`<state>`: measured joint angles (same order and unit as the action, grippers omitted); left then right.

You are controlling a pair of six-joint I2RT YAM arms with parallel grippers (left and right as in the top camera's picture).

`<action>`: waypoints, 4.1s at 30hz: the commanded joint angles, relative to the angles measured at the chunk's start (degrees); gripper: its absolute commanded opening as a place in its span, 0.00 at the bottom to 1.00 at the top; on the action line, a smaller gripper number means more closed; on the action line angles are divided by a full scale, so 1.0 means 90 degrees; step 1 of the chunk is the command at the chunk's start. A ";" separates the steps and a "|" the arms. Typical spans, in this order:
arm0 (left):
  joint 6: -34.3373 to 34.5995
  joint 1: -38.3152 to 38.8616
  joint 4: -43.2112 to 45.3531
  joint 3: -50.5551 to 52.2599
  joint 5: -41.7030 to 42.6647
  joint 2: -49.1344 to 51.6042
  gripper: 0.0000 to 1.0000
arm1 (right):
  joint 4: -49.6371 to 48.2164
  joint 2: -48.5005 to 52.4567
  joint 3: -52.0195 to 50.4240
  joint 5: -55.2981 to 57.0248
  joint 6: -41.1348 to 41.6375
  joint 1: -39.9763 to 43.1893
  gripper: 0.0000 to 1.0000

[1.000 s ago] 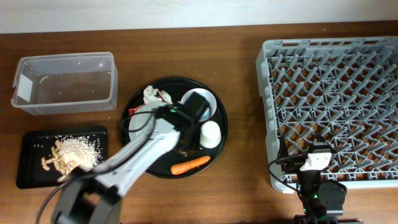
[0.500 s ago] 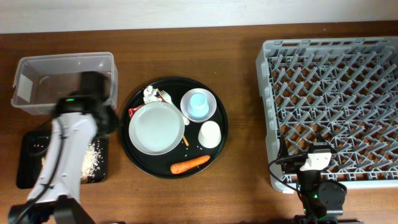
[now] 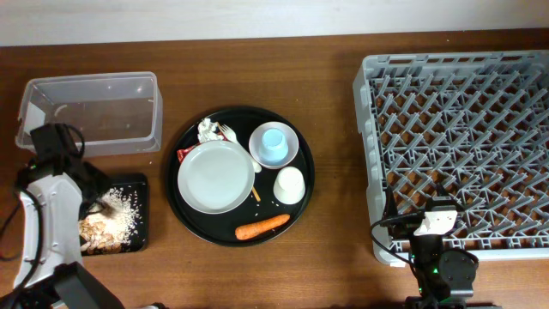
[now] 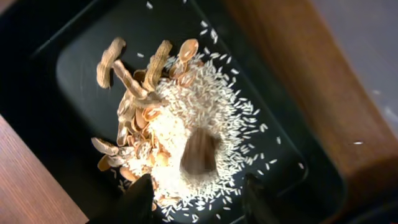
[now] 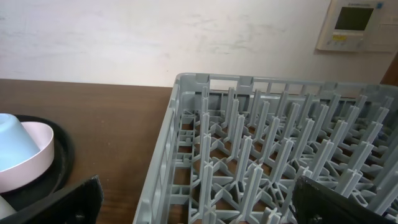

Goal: Sort waste into correct bins and load items into the dishwasher rack

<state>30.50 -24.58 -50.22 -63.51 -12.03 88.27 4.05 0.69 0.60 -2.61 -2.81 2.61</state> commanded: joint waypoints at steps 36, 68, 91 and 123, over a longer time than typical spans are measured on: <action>-0.3094 0.6955 -0.0095 0.0095 0.1542 0.0420 0.46 | 0.0032 -0.0041 -0.0032 0.0032 0.0005 0.0046 0.99; -0.4592 0.7286 0.0185 0.0301 0.1054 0.1491 0.49 | 0.0032 -0.0041 -0.0032 0.0032 0.0005 0.0046 0.99; -0.4597 0.7286 0.0219 0.0595 0.1367 0.1491 0.49 | 0.0032 -0.0041 -0.0032 0.0032 0.0005 0.0046 0.99; -0.4643 0.7286 0.0187 0.0685 0.1166 0.1489 0.22 | 0.0032 -0.0041 -0.0032 0.0032 0.0005 0.0046 0.99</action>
<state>-10.50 40.91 -45.50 -58.94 -0.51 99.31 4.05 0.69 0.60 -2.61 -2.83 2.61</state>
